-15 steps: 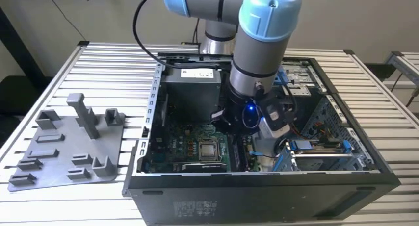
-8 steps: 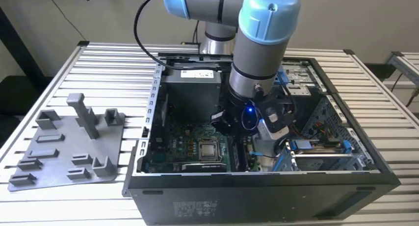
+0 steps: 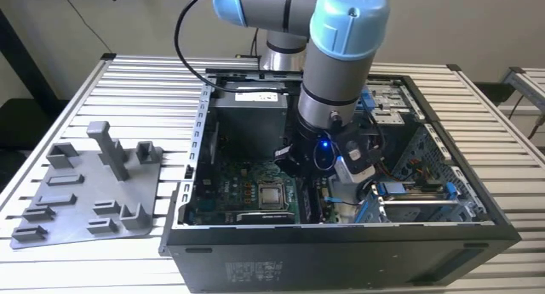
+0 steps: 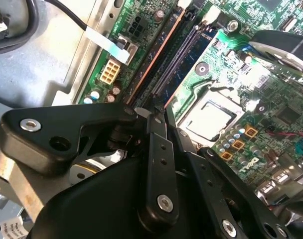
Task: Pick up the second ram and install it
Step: 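Insert the second ram into the second slot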
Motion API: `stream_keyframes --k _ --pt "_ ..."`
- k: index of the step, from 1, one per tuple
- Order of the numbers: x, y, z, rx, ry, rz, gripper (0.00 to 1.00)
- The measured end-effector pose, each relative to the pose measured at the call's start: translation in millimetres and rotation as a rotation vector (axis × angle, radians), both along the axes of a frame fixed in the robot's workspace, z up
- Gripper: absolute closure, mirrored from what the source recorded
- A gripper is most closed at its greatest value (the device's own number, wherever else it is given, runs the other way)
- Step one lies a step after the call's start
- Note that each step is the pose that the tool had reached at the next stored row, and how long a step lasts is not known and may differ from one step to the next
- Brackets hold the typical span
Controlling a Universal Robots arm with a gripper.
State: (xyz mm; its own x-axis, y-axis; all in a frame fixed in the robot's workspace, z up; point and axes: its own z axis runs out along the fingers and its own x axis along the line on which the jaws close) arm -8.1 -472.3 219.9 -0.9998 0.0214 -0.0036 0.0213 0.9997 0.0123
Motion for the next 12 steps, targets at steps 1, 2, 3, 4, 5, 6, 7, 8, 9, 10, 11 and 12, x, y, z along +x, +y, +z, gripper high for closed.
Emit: stream_keyframes --k 1,2,3,4,5,6,7,8,9,10,11,12 --pt "0.0 0.0 -0.1 -0.002 0.0002 0.0 0.86" --pt "0.0 0.0 -0.2 -0.0028 0.0002 0.0 0.86" --pt "0.0 0.1 -0.2 -0.0031 0.0002 0.0 0.86" --pt "-0.1 0.1 -0.3 -0.0032 0.0002 0.0 0.86" --pt "-0.1 0.2 -0.4 -0.0031 0.0001 0.0 0.86" --pt "0.0 0.5 -0.4 -0.003 0.0001 0.0 0.86" --pt "0.0 0.7 -0.4 -0.0031 0.0001 0.0 0.86" --pt "0.0 0.9 -0.5 -0.0031 0.0 0.001 0.86" --pt "0.1 1.0 -0.5 -0.0033 0.0001 0.001 0.86" --pt "0.1 0.9 -0.5 -0.0037 0.0001 0.001 0.86" --pt "0.1 1.0 -0.5 -0.0042 0.0001 0.001 0.86" --pt "0.1 1.0 -0.6 -0.0047 0.0001 0.002 0.86"
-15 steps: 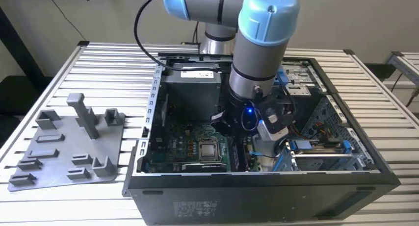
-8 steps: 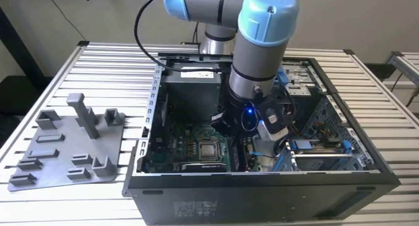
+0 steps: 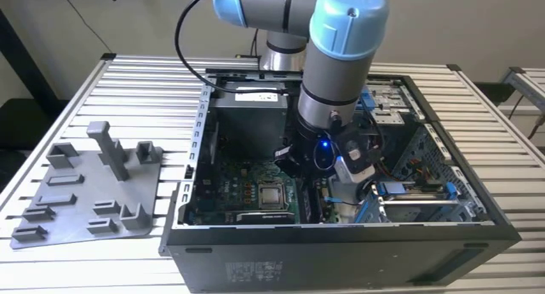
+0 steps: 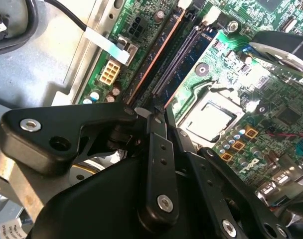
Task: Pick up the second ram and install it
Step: 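Insert the second ram into the second slot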
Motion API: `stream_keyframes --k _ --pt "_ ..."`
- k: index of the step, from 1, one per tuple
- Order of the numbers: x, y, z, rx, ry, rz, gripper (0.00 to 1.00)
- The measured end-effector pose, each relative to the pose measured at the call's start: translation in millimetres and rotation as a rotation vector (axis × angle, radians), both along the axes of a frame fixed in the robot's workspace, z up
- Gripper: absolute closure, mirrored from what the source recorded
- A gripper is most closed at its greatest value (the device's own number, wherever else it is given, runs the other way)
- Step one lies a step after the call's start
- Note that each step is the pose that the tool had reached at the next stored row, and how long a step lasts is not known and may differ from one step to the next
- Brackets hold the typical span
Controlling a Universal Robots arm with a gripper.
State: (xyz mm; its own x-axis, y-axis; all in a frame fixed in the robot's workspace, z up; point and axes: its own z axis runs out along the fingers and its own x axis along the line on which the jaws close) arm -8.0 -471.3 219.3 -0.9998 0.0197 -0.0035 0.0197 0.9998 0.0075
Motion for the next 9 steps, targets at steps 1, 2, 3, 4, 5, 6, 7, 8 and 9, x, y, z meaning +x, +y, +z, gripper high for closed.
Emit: stream_keyframes --k 1,2,3,4,5,6,7,8,9 --pt "0.0 0.0 0.0 -0.0007 0.0 0.0 0.86" --pt "0.0 0.0 0.0 -0.0013 0.0 0.0 0.86" --pt "0.0 0.0 0.0 -0.0013 0.0 0.0 0.86" --pt "0.0 0.0 -0.1 -0.0012 0.0 0.0 0.86" --pt "0.0 0.0 -0.2 -0.0013 0.0 0.001 0.86" --pt "0.0 0.0 -0.7 -0.001 -0.0001 0.001 0.86" --pt "0.0 0.1 -1.3 -0.001 -0.0001 0.001 0.86" --pt "0.0 0.0 -1.4 -0.0012 -0.0001 0.001 0.86" --pt "0.0 0.0 -1.4 -0.0013 0.0 0.002 0.86"
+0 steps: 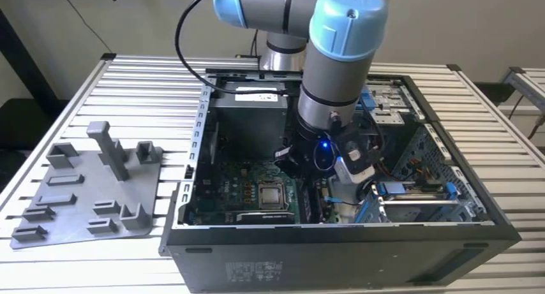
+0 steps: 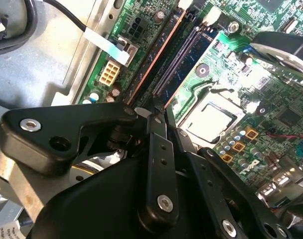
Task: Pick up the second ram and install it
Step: 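Insert the second ram into the second slot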
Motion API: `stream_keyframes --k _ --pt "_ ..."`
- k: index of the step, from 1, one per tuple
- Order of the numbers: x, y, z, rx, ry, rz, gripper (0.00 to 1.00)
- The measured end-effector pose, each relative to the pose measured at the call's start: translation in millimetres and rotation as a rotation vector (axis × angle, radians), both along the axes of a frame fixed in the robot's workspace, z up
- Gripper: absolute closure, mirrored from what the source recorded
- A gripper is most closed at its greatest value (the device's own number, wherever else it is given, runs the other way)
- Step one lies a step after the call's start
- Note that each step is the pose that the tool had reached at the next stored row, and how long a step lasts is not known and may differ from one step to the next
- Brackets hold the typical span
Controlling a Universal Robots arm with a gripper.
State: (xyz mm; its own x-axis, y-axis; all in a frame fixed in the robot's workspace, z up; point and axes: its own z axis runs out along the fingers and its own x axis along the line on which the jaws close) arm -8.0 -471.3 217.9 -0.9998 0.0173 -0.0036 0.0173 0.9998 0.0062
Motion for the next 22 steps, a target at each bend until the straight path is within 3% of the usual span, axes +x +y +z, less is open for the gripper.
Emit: stream_keyframes --k 11,17,22 --pt "0.1 0.1 -0.3 0.001 -0.0001 0.014 0.86" --pt "0.0 0.0 -0.7 0.0135 -0.0001 0.014 0.86" --pt "0.1 0.1 -3.7 0.0136 0.0001 0.014 0.86"
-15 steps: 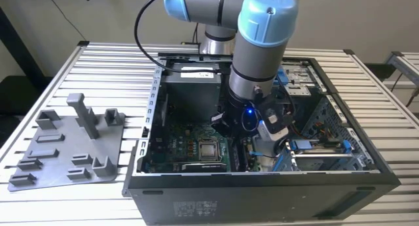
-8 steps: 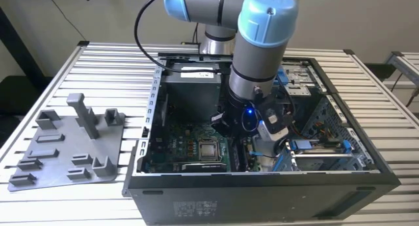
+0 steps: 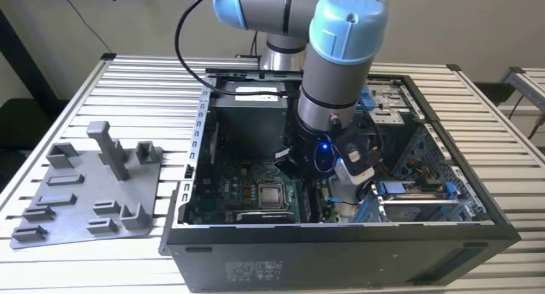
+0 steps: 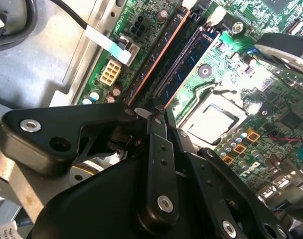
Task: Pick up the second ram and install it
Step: 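Insert the second ram into the second slot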
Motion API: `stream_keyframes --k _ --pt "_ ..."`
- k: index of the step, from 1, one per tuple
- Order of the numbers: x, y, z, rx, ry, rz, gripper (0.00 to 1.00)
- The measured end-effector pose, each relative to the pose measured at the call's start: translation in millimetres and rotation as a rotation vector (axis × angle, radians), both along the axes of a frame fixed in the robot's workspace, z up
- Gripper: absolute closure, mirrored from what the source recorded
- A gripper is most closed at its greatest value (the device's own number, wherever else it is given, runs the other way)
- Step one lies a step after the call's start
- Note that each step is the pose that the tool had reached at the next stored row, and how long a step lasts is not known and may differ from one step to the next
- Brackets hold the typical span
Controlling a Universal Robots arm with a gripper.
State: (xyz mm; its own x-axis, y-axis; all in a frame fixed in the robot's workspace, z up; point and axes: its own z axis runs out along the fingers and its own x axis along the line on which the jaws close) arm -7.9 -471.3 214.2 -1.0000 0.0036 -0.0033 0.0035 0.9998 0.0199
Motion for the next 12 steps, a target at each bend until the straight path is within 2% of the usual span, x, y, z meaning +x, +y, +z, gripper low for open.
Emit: stream_keyframes --k 11,12 --pt "0.0 0.0 -2.5 0.0001 0.0002 0.0 0.86" --pt "0.1 0.4 -3.0 0.0022 0.0 0.0 0.85"
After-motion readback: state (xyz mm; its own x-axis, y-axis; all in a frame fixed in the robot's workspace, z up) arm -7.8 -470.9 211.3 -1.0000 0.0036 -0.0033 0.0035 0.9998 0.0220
